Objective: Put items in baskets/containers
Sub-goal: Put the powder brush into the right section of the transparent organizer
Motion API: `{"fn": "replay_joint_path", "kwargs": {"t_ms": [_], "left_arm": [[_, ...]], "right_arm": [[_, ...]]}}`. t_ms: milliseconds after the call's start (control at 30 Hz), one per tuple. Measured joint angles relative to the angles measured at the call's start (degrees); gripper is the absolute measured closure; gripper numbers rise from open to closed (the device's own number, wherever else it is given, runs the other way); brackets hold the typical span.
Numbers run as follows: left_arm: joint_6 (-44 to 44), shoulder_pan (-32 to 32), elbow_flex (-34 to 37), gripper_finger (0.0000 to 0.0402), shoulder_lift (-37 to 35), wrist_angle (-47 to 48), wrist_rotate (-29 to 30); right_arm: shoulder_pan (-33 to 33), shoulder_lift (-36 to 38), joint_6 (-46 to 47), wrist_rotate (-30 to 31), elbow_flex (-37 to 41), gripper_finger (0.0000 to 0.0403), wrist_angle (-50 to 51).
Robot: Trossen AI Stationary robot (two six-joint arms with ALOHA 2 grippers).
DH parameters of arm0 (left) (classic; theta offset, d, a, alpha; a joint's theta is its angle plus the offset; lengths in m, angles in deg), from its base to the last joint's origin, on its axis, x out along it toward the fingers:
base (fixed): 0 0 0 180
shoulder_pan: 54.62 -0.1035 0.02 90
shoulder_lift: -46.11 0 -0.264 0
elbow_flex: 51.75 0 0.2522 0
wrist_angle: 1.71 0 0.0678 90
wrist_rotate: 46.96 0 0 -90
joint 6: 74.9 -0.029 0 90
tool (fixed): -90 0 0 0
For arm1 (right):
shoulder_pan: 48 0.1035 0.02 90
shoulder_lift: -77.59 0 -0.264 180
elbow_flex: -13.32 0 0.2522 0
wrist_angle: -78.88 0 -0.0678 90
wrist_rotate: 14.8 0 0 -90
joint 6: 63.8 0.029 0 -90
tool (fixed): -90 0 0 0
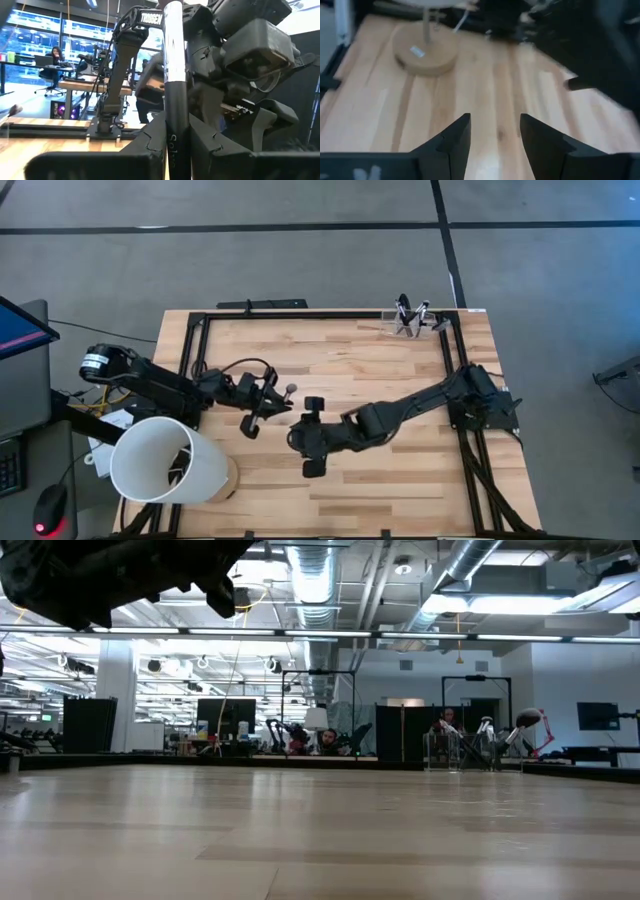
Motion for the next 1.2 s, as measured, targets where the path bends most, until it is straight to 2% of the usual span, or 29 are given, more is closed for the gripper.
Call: {"fn": "replay_joint_path", "kwargs": {"t_ms": [100,267,367,467,567,700,767,867,967,1200], "left_arm": [[0.0,-0.6,0.3,0.0355,-0.1,0.0,0.0],[1.2,-2.0,0.3,0.0359,-0.1,0.0,0.0],[1.3,-2.8,0.3,0.0354,-0.1,0.3,0.0],[1.3,-3.7,0.3,0.0352,-0.1,0.3,-0.2],[1.3,-4.7,0.3,0.0358,-0.1,0.5,-0.2],[1.3,-5.8,0.3,0.0359,0.2,1.1,-0.2],[1.3,-5.9,0.3,0.0354,0.3,0.8,0.6],[0.4,-5.9,0.3,0.0355,0.9,0.8,2.2],[-1.1,-5.9,-0.6,0.0361,2.6,0.9,2.8],[-3.2,-5.4,-6.5,0.0352,10.8,0.8,2.8]], "right_arm": [[-1.3,0.0,-1.9,-4.6,0.0,0.0253,2.5],[-3.7,2.8,-4.3,-8.3,0.9,0.0273,8.0],[-5.7,7.1,-5.9,-12.2,7.5,0.0285,5.6],[-8.3,12.9,-6.2,-16.6,18.0,0.0296,0.7],[-10.4,20.1,-6.0,-16.9,29.3,0.0303,-11.8],[-12.8,27.7,-5.9,-17.9,45.2,0.0305,-41.6],[-13.8,29.0,-5.4,-19.8,52.0,0.0303,-57.7],[-14.6,28.8,-4.4,-20.7,59.3,0.0297,-74.8],[-14.9,28.7,-4.8,-20.8,62.6,0.0286,-81.7],[-15.1,28.5,-2.4,-20.6,62.9,0.0231,-84.4]]}}
